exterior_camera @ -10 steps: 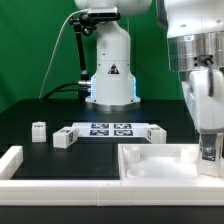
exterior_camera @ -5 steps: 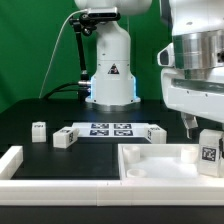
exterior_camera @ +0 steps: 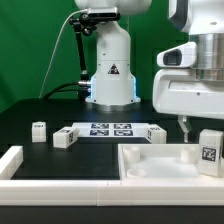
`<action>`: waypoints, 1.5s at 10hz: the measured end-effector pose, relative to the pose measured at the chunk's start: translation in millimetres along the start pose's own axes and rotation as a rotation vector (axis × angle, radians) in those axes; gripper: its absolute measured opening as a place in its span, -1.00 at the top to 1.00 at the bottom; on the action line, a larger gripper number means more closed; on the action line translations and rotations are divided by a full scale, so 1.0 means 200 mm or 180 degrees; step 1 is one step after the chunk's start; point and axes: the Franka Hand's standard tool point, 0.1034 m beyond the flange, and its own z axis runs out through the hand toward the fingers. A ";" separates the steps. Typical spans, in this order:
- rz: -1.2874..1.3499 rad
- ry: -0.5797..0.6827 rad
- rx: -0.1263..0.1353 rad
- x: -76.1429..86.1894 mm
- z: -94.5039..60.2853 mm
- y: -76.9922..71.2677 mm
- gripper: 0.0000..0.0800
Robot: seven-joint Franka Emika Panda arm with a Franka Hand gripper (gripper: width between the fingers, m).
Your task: Assemble one leg
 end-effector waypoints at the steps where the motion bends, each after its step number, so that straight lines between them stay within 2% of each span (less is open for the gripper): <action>1: -0.0374 0.0003 -0.0001 0.03 0.00 0.02 -0.62; 3: -0.0839 0.0007 -0.0002 0.05 0.00 0.05 -0.62; 4: -0.0800 0.0007 -0.0001 0.05 0.00 0.05 -0.62; 5: -0.0799 0.0007 -0.0001 0.05 0.00 0.05 -0.37; 6: -0.0790 0.0007 -0.0001 0.05 0.00 0.05 -0.01; 7: -0.0708 0.0007 0.0000 0.05 0.00 0.05 -0.01; 8: -0.0711 0.0007 0.0000 0.05 0.00 0.05 0.27; 9: -0.0704 0.0008 0.0000 0.05 0.00 0.05 0.27; 13: 0.0816 0.0087 0.0215 0.05 0.00 0.05 0.27; 15: 0.1594 0.0068 0.0262 0.05 0.01 0.05 0.27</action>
Offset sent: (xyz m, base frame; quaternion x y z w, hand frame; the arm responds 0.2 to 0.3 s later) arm 0.0000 0.0000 0.0000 0.0000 0.0000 0.0000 1.0000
